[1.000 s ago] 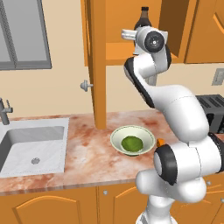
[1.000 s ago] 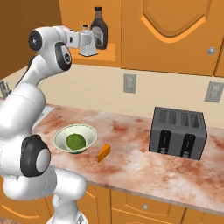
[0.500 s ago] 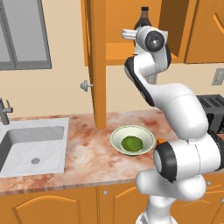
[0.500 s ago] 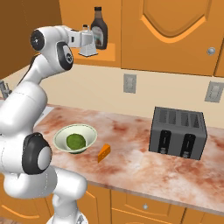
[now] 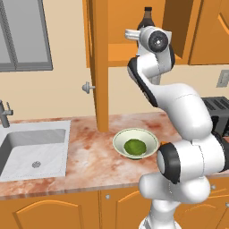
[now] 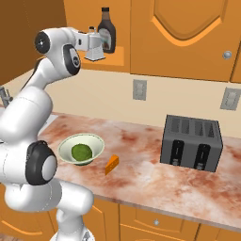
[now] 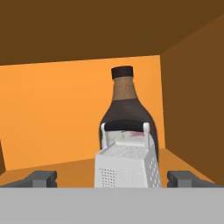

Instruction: Pick the cheese from the fridge and the cheese grater from the cabinet and place them next to the salad bowl.

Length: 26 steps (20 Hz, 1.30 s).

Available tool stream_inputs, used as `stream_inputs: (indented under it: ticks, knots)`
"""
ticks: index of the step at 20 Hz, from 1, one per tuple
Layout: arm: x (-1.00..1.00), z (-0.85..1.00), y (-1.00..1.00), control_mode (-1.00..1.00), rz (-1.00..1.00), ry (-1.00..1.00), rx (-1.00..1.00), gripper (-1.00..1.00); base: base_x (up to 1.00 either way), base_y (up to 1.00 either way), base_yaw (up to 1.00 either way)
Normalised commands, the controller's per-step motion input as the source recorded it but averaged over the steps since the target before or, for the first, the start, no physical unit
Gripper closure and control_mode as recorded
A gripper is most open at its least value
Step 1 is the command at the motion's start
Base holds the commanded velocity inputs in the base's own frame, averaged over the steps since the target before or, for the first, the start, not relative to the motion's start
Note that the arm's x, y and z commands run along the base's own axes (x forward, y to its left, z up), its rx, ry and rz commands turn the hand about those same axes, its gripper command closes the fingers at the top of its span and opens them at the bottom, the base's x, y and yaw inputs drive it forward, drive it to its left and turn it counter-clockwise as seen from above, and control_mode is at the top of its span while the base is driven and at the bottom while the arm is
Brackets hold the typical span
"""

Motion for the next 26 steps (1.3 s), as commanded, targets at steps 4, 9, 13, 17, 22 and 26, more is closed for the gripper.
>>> stream_inputs:
  ticks: [4, 9, 13, 17, 22, 26]
  knots:
    - [0.07, -0.01, -0.02, -1.0, 0.0, 0.0, 0.0, -1.0, 0.0, 0.0, 0.0]
    - [0.09, -0.01, 0.0, -1.0, 0.0, 0.0, 0.0, -1.0, 0.0, 0.0, 0.0]
    - [0.13, -0.02, 0.0, -1.0, 0.0, 0.0, 0.0, -1.0, 0.0, 0.0, 0.0]
    - [0.14, -0.09, -0.07, -1.0, 0.0, 0.02, 0.0, -1.0, 0.0, 0.0, 0.0]
    - [0.16, -0.14, -0.1, -1.0, 0.0, 0.03, 0.0, -1.0, 0.0, 0.0, 0.0]
    - [0.25, -0.13, 0.0, -1.0, 0.0, 0.03, 0.0, -1.0, 0.0, 0.0, 0.0]
